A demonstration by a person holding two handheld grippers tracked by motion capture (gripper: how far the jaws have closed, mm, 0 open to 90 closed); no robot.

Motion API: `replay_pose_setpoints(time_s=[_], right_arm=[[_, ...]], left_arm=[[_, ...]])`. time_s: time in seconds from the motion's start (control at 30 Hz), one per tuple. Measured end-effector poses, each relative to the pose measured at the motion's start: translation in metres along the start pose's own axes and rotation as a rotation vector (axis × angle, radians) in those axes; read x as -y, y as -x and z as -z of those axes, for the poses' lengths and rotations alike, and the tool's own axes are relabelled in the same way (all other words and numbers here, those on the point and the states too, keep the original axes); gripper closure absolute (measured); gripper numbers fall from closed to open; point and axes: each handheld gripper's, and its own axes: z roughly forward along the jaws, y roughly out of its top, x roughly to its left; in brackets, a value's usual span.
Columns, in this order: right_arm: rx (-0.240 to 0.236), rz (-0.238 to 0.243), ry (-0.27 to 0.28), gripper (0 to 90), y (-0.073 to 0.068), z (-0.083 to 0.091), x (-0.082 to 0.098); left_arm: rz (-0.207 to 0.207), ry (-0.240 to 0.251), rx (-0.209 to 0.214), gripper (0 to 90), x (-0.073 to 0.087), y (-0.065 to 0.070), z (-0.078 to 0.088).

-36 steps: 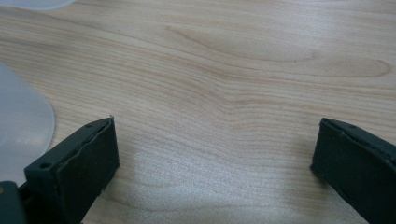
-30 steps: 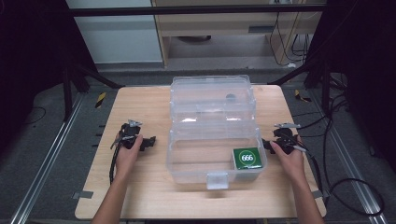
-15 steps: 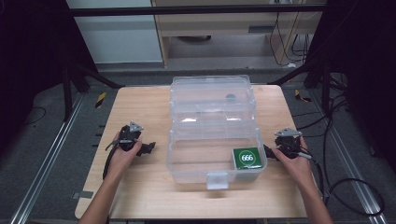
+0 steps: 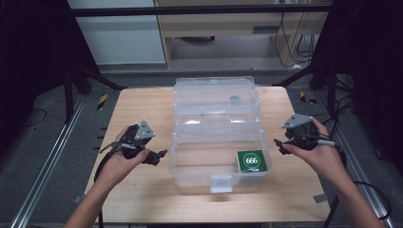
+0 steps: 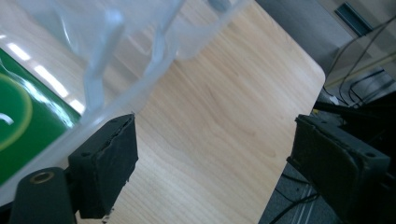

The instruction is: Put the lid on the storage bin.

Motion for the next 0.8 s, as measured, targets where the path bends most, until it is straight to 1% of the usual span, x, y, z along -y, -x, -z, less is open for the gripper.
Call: replay_pose_setpoints(time_s=[0.03, 0.1, 0.13, 0.17, 0.2, 0.23, 0.27, 0.3, 0.33, 0.37, 0.4, 0.43, 0.47, 0.5, 0.53, 0.6, 0.63, 0.67, 0.73, 0.77, 0.8], right_arm=[[-0.001, 0.013, -0.003, 15.2, 0.003, 0.004, -0.006], [-0.003, 0.044, -0.001, 16.2, 0.009, 0.01, -0.018], [-0.003, 0.044, -0.001, 16.2, 0.009, 0.01, -0.018], [-0.003, 0.059, -0.001, 17.4, 0.011, 0.013, -0.024], [-0.013, 0.086, 0.003, 18.6, 0.016, 0.018, -0.037], [-0.013, 0.086, 0.003, 18.6, 0.016, 0.018, -0.037], [-0.03, 0.111, 0.004, 20.9, 0.018, 0.021, -0.05], [-0.03, 0.111, 0.004, 20.9, 0.018, 0.021, -0.05], [-0.042, 0.135, -0.003, 22.8, 0.019, 0.022, -0.059], [-0.051, 0.151, -0.004, 25.6, 0.019, 0.023, -0.065], [-0.051, 0.151, -0.004, 25.6, 0.019, 0.023, -0.065], [-0.065, 0.189, -0.001, 29.6, 0.017, 0.023, -0.078], [-0.065, 0.189, -0.001, 29.6, 0.017, 0.023, -0.078], [-0.077, 0.225, 0.001, 35.2, 0.016, 0.023, -0.09], [-0.085, 0.244, 0.0, 37.3, 0.014, 0.022, -0.096], [-0.093, 0.275, -0.003, 42.0, 0.012, 0.02, -0.105], [-0.093, 0.275, -0.003, 42.0, 0.012, 0.02, -0.105], [-0.108, 0.317, -0.003, 46.7, 0.008, 0.018, -0.116], [-0.128, 0.344, -0.013, 50.6, 0.004, 0.016, -0.124], [-0.128, 0.344, -0.013, 50.6, 0.004, 0.016, -0.124], [-0.141, 0.372, -0.015, 52.0, 0.001, 0.014, -0.13]], left_arm=[[-0.006, 0.008, 0.009, 4.8, -0.005, 0.002, 0.003], [-0.021, 0.007, 0.028, 4.5, -0.014, 0.005, 0.007], [-0.021, 0.007, 0.028, 4.1, -0.014, 0.005, 0.007], [-0.041, 0.002, 0.038, 4.1, -0.019, 0.007, 0.008], [-0.048, 0.006, 0.042, 3.1, -0.023, 0.009, 0.009], [-0.055, 0.014, 0.046, 3.1, -0.026, 0.01, 0.009], [-0.076, 0.009, 0.056, 2.8, -0.032, 0.012, 0.008], [-0.076, 0.009, 0.056, 2.8, -0.032, 0.012, 0.008], [-0.086, 0.004, 0.055, 2.7, -0.035, 0.014, 0.006], [-0.094, -0.001, 0.049, 2.8, -0.041, 0.016, 0.003], [-0.094, -0.001, 0.049, 3.1, -0.041, 0.016, 0.003], [-0.1, -0.011, 0.052, 3.4, -0.047, 0.02, -0.001], [-0.1, -0.011, 0.052, 3.7, -0.047, 0.02, -0.001], [-0.108, -0.02, 0.057, 4.2, -0.051, 0.022, -0.004], [-0.127, -0.036, 0.069, 4.3, -0.056, 0.027, -0.007], [-0.132, -0.047, 0.086, 5.3, -0.06, 0.033, -0.011], [-0.132, -0.047, 0.086, 5.4, -0.06, 0.033, -0.011], [-0.142, -0.054, 0.112, 5.6, -0.063, 0.038, -0.014], [-0.165, -0.067, 0.136, 5.9, -0.065, 0.042, -0.017], [-0.165, -0.067, 0.136, 5.9, -0.065, 0.042, -0.017], [-0.176, -0.077, 0.151, 5.9, -0.066, 0.044, -0.018]])
